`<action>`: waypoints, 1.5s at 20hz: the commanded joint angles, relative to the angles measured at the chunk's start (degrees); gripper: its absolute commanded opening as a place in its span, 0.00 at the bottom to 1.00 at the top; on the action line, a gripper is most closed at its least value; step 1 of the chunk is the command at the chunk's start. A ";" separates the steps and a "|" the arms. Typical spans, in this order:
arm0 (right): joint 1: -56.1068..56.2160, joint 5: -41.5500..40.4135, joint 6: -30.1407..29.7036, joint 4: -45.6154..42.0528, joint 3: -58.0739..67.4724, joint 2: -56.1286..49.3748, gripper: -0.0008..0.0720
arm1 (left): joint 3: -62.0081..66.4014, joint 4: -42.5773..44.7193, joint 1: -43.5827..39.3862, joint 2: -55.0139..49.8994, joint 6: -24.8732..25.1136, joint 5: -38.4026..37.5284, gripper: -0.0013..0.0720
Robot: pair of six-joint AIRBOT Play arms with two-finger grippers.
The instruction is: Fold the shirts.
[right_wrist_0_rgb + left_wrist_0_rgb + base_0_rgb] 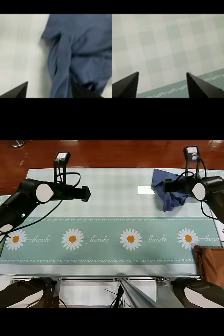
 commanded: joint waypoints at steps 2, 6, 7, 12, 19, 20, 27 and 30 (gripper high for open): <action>-8.63 -13.35 11.61 -4.83 2.97 -9.62 0.87 | 0.00 1.33 2.75 -0.50 0.07 3.91 0.98; -17.62 -1.66 9.05 3.72 16.09 -23.15 0.87 | -0.02 1.31 10.10 -0.42 0.07 -6.40 0.98; -18.69 1.31 6.60 6.56 19.28 -25.94 0.87 | -0.02 1.29 11.58 -0.68 0.09 -10.47 0.98; -19.56 10.91 2.36 11.69 29.29 -36.41 0.86 | -0.24 1.27 13.94 -1.75 3.80 -22.62 0.98; -19.63 19.30 -4.63 20.90 29.73 -38.25 0.05 | -0.33 -2.36 13.94 -2.10 3.78 -23.39 0.98; -19.63 20.24 -7.61 25.33 29.75 -37.90 0.04 | -0.50 -5.14 13.92 -2.34 4.00 -24.26 0.98; -19.50 17.97 -17.68 33.18 37.46 -19.47 0.04 | -3.93 -2.19 14.43 9.31 7.02 -32.61 0.98; -17.42 17.84 -22.53 33.68 42.60 -8.76 0.04 | -13.68 -6.56 14.23 23.58 5.05 -29.55 0.98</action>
